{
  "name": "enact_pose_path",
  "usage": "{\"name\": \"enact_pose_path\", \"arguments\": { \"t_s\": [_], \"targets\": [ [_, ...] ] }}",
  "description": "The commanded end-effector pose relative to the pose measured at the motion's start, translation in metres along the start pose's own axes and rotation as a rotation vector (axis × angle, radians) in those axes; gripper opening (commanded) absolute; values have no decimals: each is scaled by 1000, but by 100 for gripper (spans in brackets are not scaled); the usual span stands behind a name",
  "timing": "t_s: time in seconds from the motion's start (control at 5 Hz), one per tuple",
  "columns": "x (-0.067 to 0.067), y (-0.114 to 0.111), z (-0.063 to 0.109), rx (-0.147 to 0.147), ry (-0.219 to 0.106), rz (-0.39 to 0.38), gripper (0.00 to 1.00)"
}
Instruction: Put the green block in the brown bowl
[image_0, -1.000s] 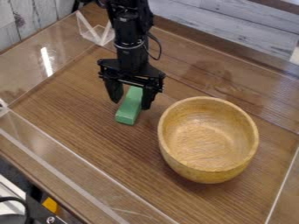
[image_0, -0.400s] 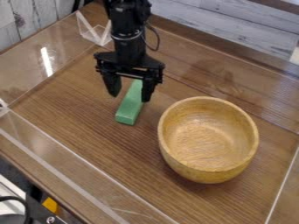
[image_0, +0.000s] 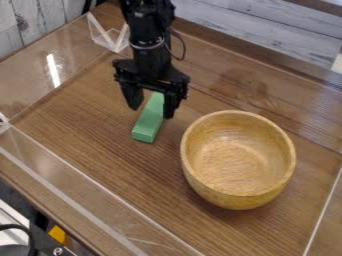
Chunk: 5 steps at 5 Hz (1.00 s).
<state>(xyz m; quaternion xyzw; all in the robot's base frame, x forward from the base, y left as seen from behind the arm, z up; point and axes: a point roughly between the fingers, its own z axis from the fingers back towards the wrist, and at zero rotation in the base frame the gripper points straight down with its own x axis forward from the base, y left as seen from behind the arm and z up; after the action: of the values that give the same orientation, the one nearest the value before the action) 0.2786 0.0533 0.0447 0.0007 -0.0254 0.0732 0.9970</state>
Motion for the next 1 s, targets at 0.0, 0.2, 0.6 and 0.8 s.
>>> {"name": "enact_pose_path", "arguments": {
  "t_s": [0.0, 0.2, 0.6, 0.8],
  "targets": [
    [-4, -4, 10, 2, -30, -42, 100],
    [-8, -5, 13, -1, -37, -58, 100],
    [-7, -1, 11, 10, -33, -7, 100],
    [-8, 3, 1, 22, -22, 2, 100]
  ]
}}
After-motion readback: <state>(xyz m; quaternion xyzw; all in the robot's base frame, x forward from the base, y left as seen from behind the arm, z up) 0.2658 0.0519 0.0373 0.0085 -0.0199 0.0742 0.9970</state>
